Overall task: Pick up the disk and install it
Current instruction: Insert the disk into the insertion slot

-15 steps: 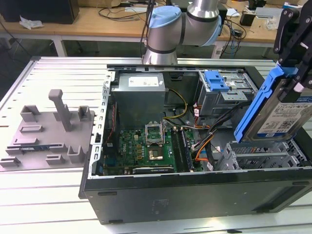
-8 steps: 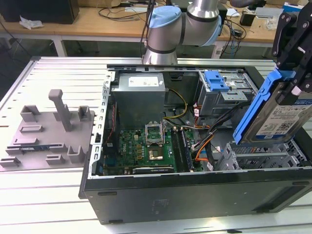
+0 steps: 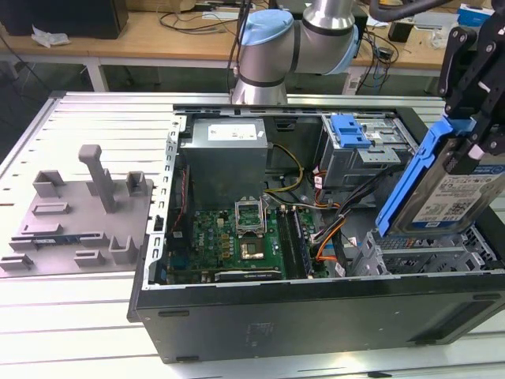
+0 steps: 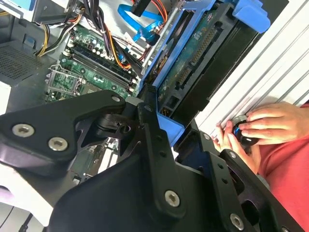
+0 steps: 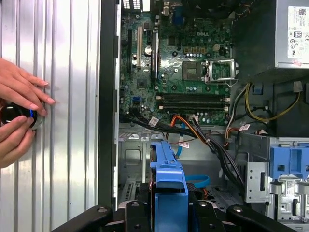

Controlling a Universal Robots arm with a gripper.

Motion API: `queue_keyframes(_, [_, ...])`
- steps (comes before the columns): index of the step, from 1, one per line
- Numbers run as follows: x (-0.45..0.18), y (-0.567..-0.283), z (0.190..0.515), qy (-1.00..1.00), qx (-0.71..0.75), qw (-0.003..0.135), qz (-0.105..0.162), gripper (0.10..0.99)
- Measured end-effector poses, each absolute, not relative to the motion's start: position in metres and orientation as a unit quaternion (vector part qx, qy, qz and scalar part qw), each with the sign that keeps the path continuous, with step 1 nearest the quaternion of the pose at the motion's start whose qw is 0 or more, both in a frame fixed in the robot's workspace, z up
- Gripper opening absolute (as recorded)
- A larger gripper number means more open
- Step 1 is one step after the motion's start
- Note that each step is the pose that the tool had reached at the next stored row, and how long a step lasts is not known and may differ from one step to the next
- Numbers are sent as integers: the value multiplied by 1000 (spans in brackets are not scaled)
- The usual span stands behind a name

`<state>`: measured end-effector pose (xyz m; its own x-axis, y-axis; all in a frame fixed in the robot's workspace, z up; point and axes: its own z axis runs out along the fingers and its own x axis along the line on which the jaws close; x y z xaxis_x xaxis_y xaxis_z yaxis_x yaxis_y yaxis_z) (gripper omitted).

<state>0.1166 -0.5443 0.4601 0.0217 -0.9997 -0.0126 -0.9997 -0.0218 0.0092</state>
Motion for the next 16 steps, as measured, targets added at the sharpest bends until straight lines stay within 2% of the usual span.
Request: queue_keyframes(16, [119,-547,441,699,-715,1,8,369])
